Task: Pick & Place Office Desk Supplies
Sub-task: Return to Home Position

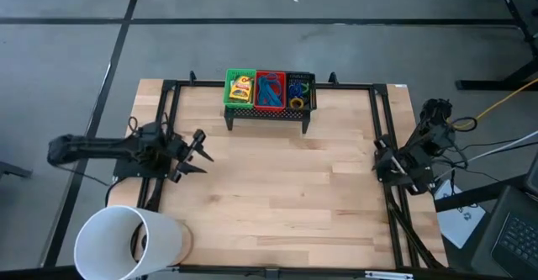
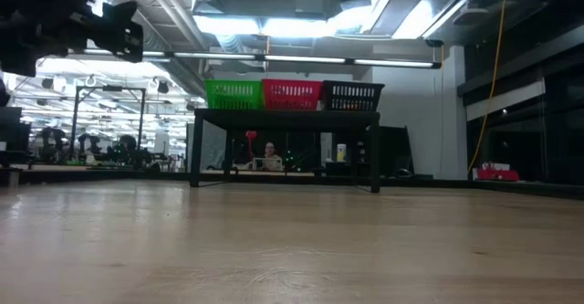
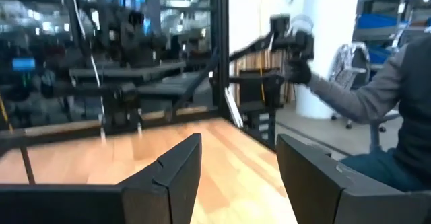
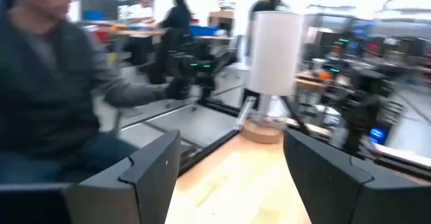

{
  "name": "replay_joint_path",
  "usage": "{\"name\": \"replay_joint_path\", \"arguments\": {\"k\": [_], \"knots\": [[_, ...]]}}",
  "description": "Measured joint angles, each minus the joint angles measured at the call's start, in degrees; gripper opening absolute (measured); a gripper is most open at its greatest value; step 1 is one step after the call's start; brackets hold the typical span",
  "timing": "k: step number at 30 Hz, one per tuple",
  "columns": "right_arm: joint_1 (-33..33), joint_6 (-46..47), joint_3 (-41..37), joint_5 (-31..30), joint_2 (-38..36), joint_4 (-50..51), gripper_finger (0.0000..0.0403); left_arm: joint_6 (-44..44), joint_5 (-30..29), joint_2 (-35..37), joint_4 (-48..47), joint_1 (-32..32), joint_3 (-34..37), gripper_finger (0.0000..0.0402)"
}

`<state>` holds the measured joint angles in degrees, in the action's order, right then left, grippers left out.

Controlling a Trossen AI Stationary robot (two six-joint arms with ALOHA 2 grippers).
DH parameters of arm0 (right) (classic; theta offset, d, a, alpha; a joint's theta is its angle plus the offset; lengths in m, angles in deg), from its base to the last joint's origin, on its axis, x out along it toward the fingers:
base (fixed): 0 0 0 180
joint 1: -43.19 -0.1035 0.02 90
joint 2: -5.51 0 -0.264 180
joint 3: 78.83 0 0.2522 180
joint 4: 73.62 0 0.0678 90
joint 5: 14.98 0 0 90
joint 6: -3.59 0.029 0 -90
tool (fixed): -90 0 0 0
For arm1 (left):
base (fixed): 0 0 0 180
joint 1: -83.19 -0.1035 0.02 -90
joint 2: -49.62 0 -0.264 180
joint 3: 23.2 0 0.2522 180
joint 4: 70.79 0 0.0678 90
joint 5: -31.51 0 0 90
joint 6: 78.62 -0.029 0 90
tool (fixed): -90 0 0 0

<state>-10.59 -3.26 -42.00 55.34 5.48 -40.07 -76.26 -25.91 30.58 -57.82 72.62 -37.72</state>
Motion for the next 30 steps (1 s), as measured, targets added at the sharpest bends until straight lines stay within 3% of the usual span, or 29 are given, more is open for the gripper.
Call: {"name": "replay_joint_path", "arguments": {"k": [3,10,17,24,26,30], "knots": [[0.0,-0.2,-0.3,0.8,0.0,0.0,0.0262,1.6,5.6,6.3,-2.8,-4.7,0.0,0.0192],[0.0,-1.5,1.6,4.3,0.0,-2.7,0.0262,5.8,10.7,19.0,-16.9,-12.9,0.1,0.0191],[0.0,-0.2,9.0,9.1,0.0,3.1,0.0262,7.0,14.2,18.9,-15.4,-15.7,0.2,0.0192],[0.0,2.3,17.6,9.1,0.0,12.3,0.0262,7.5,16.3,19.0,-16.9,-16.2,0.2,0.0192],[0.0,2.8,14.5,11.1,0.0,8.2,0.0262,7.3,16.5,19.0,-17.1,-16.2,0.2,0.019],[0.0,2.4,0.7,10.8,0.1,-3.0,0.0263,6.1,16.5,19.0,-17.1,-16.2,0.2,0.019]]}}
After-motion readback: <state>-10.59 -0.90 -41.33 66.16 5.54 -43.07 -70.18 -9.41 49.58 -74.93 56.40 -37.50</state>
